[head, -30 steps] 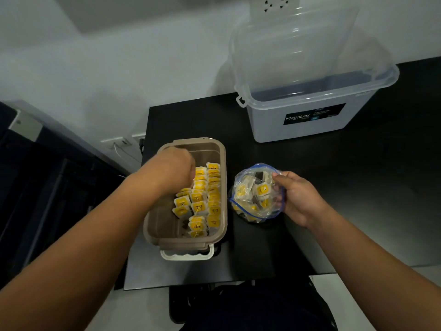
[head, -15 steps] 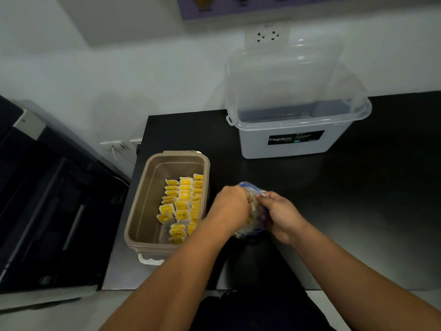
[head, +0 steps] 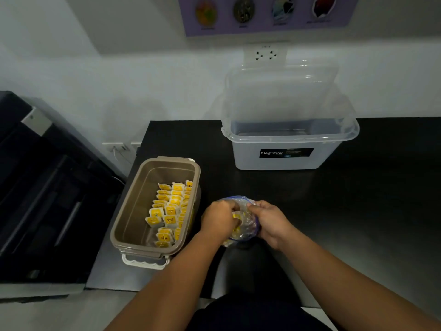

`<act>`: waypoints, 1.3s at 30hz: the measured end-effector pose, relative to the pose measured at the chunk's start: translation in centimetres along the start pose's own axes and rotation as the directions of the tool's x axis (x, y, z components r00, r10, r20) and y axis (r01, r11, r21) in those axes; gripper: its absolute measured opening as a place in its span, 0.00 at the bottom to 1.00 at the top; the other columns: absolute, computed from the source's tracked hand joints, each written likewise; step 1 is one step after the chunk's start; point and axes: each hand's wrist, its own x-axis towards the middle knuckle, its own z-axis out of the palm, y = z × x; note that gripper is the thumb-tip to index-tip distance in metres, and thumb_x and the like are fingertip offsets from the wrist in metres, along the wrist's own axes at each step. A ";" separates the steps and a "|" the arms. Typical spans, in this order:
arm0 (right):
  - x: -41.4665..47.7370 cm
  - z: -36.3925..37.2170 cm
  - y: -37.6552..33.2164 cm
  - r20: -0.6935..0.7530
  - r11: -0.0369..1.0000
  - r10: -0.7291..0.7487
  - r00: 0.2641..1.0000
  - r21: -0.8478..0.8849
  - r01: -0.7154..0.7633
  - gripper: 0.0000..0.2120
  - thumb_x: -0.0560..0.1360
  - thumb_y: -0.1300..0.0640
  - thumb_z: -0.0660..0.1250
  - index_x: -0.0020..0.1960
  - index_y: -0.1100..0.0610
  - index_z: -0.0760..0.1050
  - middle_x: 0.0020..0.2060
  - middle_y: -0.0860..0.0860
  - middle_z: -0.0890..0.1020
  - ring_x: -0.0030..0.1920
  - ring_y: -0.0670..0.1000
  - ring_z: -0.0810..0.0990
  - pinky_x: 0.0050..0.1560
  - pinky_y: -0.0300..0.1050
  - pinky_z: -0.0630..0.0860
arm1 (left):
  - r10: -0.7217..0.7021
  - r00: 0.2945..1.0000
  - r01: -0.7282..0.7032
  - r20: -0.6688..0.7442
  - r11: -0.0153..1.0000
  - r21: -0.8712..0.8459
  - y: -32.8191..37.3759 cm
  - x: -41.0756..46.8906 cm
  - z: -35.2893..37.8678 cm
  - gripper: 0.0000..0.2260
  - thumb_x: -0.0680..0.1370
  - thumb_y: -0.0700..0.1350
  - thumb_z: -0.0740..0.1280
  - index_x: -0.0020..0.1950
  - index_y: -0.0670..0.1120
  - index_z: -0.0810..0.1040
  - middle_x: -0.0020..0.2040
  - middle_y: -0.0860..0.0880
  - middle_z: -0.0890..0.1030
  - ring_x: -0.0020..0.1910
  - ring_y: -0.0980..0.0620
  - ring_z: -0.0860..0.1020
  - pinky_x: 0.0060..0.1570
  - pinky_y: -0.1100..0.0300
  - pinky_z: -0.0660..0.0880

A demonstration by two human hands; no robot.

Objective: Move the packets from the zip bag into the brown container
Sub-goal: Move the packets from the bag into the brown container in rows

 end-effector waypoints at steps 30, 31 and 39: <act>0.3 1.6 -1.4 0.015 0.998 -0.006 1.000 0.065 0.006 0.05 0.85 0.59 0.63 0.56 0.60 0.77 0.52 0.62 0.86 0.51 0.60 0.87 0.47 0.57 0.84 | 0.097 0.954 -0.142 -0.283 0.979 -0.144 -1.8 -5.9 -13.8 0.05 0.73 0.46 0.76 0.45 0.54 0.83 0.38 0.58 0.82 0.37 0.65 0.78 0.41 0.69 0.74; 0.3 1.6 -1.4 0.014 0.998 -0.004 1.000 0.068 0.003 0.05 0.85 0.59 0.63 0.56 0.60 0.77 0.53 0.62 0.86 0.50 0.60 0.87 0.46 0.57 0.84 | 0.092 0.947 -0.135 -0.307 0.983 -0.123 -2.3 -6.3 -14.8 0.03 0.73 0.47 0.76 0.45 0.54 0.84 0.38 0.58 0.82 0.37 0.64 0.79 0.40 0.70 0.73; 0.1 2.2 -1.5 -0.006 0.995 0.004 1.000 0.099 -0.004 0.06 0.85 0.59 0.63 0.58 0.60 0.77 0.52 0.61 0.87 0.47 0.58 0.88 0.41 0.55 0.84 | 0.010 0.996 0.016 -0.093 0.961 0.276 -9.1 -5.6 -18.8 0.05 0.74 0.45 0.76 0.48 0.53 0.85 0.39 0.58 0.81 0.42 0.58 0.81 0.48 0.60 0.79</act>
